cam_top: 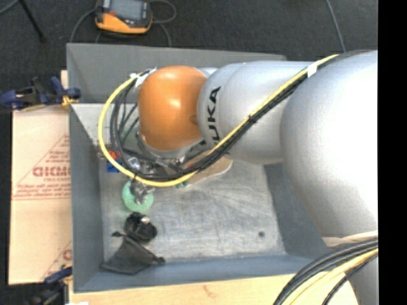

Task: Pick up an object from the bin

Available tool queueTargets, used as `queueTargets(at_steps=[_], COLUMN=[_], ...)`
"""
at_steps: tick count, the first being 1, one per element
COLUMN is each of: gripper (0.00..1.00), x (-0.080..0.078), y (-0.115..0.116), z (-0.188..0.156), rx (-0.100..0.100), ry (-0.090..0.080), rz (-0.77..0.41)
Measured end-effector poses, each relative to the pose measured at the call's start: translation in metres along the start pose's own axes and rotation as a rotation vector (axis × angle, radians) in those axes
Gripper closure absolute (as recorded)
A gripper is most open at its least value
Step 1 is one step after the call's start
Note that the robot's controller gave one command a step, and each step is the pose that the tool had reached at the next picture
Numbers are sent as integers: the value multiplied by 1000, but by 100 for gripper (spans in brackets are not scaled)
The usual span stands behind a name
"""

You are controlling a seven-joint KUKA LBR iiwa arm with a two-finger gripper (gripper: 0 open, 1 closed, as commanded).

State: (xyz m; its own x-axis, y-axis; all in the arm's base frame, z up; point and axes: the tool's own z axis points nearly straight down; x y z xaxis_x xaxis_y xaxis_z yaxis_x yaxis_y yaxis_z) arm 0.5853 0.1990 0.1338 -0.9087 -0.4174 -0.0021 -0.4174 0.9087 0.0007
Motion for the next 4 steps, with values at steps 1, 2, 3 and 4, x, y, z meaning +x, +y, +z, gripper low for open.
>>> queueTargets(at_steps=[1, 2, 3, 4], gripper=[100, 100, 100, 100], x=[-21, 21, 21, 13], y=[6, 47, 47, 45], z=[0, -62, -62, -97], rx=[0, -1, -1, 0], ry=[-5, -1, -1, 0], rz=[114, -186, -185, -161])
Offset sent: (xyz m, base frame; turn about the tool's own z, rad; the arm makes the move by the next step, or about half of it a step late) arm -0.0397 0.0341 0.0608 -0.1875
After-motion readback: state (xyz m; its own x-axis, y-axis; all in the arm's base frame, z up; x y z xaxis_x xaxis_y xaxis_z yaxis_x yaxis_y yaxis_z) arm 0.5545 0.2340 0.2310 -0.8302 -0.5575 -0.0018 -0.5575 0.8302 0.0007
